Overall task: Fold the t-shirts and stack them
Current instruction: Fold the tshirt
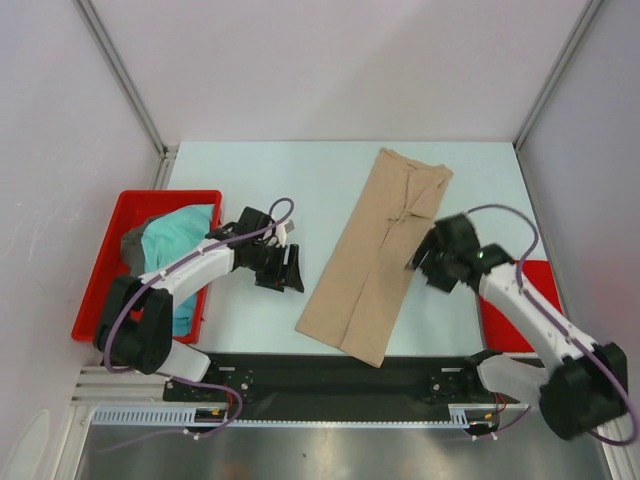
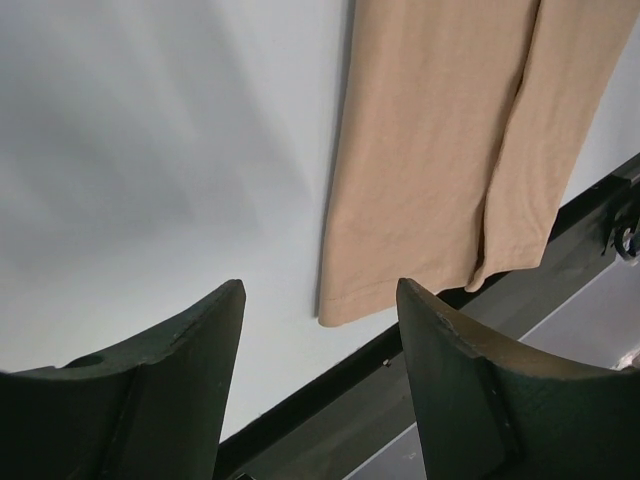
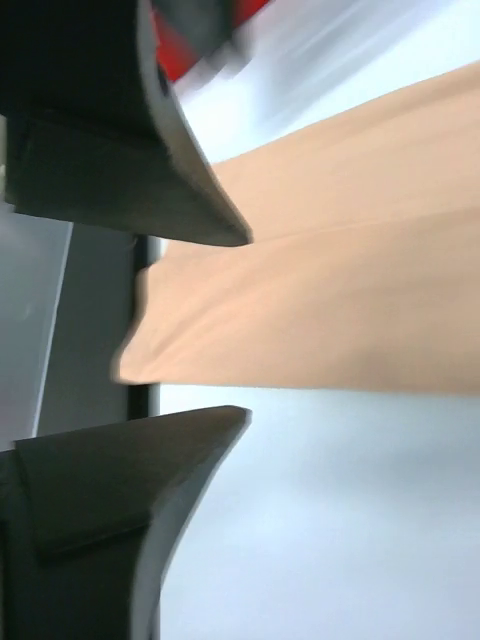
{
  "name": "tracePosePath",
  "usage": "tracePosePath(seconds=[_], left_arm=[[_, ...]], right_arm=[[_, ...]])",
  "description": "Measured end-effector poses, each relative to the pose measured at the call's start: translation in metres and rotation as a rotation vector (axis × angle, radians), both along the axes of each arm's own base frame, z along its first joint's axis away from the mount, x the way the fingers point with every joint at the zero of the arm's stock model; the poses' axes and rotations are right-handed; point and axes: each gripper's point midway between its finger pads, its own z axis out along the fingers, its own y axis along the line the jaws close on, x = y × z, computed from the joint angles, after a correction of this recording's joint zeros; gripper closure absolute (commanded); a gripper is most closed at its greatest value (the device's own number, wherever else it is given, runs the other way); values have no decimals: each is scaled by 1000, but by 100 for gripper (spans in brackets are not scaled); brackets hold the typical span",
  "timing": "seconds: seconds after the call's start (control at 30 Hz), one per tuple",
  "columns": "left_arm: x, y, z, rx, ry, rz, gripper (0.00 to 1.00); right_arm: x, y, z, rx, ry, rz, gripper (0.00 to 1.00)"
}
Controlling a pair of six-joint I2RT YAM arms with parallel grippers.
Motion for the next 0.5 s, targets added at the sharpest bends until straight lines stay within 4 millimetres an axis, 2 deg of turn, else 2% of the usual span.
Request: tracePosePath(seconds=[0.13, 0.17, 0.33, 0.4, 0.5], left_arm=[[-6, -9, -3, -2, 9, -30, 32], [-6, -10, -3, -4, 9, -36, 32], [-9, -14, -6, 1, 20, -43, 32], [-9, -13, -7, 7, 25, -41, 32], [-10, -13, -8, 12, 37, -27, 32]], right_arm=[[88, -56, 11, -48, -41, -131, 28], [104, -66, 11, -58, -34, -137, 28], [224, -115, 10, -80, -102, -135, 28], [260, -128, 7, -69, -137, -135, 25], [304, -144, -4, -43, -168, -139, 22]])
